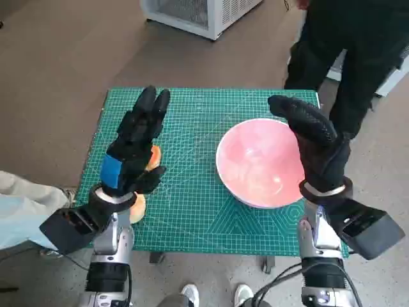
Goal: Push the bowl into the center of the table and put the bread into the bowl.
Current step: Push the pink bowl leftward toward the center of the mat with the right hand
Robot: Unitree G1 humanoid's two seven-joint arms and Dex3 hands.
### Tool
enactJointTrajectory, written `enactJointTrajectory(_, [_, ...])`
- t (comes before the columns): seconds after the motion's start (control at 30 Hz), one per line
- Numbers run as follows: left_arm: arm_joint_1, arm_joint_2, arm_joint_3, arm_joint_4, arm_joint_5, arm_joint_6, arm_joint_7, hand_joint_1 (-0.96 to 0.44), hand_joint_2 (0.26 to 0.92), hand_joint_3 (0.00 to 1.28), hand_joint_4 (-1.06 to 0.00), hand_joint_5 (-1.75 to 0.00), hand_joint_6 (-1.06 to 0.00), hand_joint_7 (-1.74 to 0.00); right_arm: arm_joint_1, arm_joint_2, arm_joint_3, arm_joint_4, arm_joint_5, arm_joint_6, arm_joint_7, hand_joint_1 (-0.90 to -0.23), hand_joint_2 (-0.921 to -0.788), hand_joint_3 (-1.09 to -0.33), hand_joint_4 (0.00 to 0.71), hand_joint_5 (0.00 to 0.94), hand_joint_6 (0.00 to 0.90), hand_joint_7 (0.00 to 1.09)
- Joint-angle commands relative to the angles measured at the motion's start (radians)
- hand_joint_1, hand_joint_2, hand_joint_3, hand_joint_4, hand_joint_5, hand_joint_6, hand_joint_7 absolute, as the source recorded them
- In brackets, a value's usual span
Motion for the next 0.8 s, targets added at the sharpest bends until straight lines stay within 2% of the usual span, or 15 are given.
enactJointTrajectory(0.03, [-0.011, 0.003, 0.002, -0.001, -0.004, -0.001, -0.003, -0.69, 0.921, 0.31, -0.07, 0.0, -0.16, -0.03, 0.007, -0.003, -0.002, 0.013, -0.006, 0.0, 0.006, -0.747, -0.921, -0.808, 0.185, 0.004, 0.006, 0.58])
enactJointTrajectory(0.8, [-0.011, 0.008, 0.006, 0.005, 0.0, -0.009, -0.007, -0.68, 0.921, 0.31, -0.07, 0.0, -0.15, -0.03, 0.004, 0.001, -0.002, 0.028, -0.001, -0.016, 0.008, -0.747, -0.921, -0.806, 0.187, 0.003, 0.009, 0.57])
